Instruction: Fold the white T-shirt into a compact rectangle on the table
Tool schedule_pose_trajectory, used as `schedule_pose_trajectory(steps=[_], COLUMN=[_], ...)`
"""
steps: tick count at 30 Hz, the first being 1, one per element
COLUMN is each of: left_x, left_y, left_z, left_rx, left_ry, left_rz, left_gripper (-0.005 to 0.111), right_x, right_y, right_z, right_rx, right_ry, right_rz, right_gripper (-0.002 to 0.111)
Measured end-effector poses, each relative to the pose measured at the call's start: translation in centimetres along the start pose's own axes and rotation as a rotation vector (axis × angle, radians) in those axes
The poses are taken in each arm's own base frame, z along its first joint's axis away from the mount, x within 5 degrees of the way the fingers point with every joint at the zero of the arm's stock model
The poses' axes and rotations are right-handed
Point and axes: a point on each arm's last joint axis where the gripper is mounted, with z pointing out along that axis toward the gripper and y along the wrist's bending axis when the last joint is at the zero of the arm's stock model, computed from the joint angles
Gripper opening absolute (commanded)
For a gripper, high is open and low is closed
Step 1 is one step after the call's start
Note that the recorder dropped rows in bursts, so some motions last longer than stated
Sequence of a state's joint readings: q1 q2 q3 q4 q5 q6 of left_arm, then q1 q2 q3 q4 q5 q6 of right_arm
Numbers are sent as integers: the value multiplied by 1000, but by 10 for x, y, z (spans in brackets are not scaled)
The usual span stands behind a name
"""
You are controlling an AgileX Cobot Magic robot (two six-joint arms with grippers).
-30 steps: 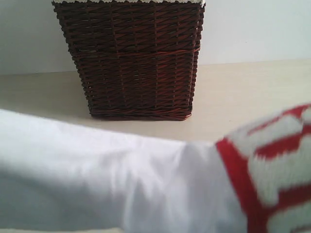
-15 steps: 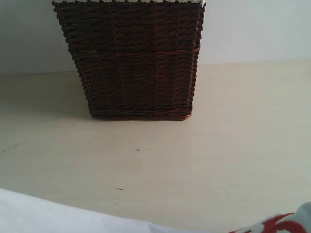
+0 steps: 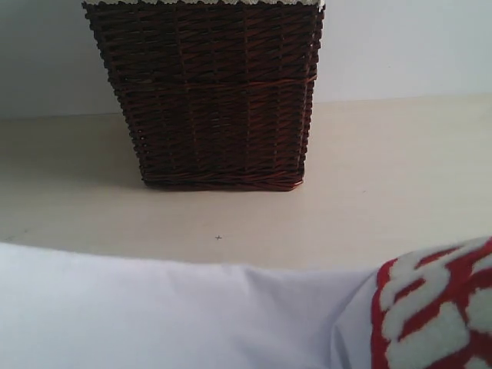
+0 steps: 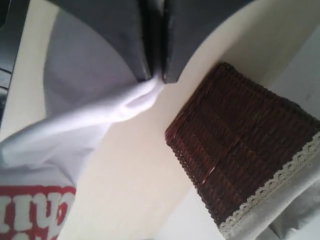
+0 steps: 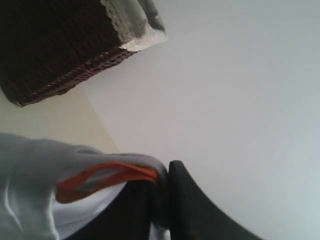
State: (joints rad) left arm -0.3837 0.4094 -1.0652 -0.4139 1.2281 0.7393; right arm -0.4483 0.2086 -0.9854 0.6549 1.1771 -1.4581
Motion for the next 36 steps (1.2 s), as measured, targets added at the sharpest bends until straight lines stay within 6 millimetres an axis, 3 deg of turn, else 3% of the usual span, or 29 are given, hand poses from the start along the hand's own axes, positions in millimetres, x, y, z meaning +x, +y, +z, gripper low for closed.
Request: schedule_pose_trajectory(steps=[9, 16, 19, 26, 31, 36], left_x=[5, 25, 40, 73, 81, 84], left_y=[-15, -15, -14, 0, 15, 30], left_z=[-21, 7, 25, 69, 98, 123], left_rx=[-66, -62, -29, 31, 63, 60], left_ry=[-61, 45, 120, 369, 461, 493], left_rz=[-49, -216, -257, -319, -355, -372], left_gripper=[0, 0, 0, 0, 0, 0], right_x=[-19, -19, -5, 45, 74, 89], right_y=[27, 42, 46, 67, 74, 75], right_z=[-38, -48, -33, 22, 59, 87], right_rx=[76, 106, 61, -157, -281, -338], right_ry=[-59, -75, -38, 75, 94, 34], right_rz=[15, 133, 176, 138, 114, 123], right_gripper=[0, 0, 0, 0, 0, 0])
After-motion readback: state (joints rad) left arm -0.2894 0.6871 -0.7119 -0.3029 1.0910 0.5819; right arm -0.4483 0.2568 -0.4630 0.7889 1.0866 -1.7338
